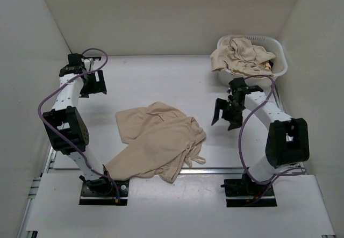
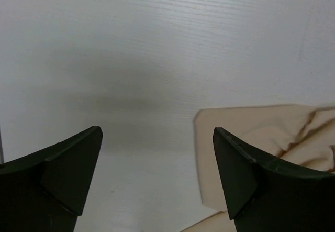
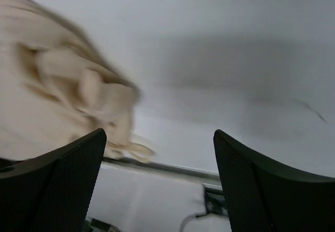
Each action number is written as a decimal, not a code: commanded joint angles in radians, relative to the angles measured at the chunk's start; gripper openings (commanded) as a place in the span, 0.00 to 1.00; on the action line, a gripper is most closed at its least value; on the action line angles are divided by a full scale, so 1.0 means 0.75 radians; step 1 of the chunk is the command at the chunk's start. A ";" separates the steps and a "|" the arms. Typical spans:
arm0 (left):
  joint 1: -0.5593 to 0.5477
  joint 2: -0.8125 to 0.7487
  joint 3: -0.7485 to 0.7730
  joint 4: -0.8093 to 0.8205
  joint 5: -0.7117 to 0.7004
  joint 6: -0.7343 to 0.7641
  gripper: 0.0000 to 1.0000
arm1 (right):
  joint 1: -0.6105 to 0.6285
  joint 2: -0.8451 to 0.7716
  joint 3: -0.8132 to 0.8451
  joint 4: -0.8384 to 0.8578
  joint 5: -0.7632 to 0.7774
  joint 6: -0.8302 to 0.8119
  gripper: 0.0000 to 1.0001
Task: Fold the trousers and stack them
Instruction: Grab the trousers from the pile
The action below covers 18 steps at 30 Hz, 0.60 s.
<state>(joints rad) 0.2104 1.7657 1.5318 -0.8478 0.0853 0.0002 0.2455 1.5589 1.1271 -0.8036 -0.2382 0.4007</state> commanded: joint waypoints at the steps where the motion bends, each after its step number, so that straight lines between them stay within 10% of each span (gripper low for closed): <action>1: -0.088 -0.055 0.003 -0.076 -0.009 0.000 0.95 | -0.027 -0.142 0.033 -0.254 0.331 -0.137 0.88; 10: -0.511 -0.345 -0.680 -0.220 -0.061 0.000 0.96 | 0.213 -0.130 -0.083 -0.035 0.030 -0.173 0.83; 18: -0.763 -0.287 -0.977 0.241 -0.373 0.000 1.00 | 0.213 0.156 -0.220 0.372 -0.203 -0.070 0.83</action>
<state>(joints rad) -0.3576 1.5135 0.7677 -0.8955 -0.0277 0.0025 0.4076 1.6176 0.9604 -0.6750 -0.2722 0.3145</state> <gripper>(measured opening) 0.992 0.833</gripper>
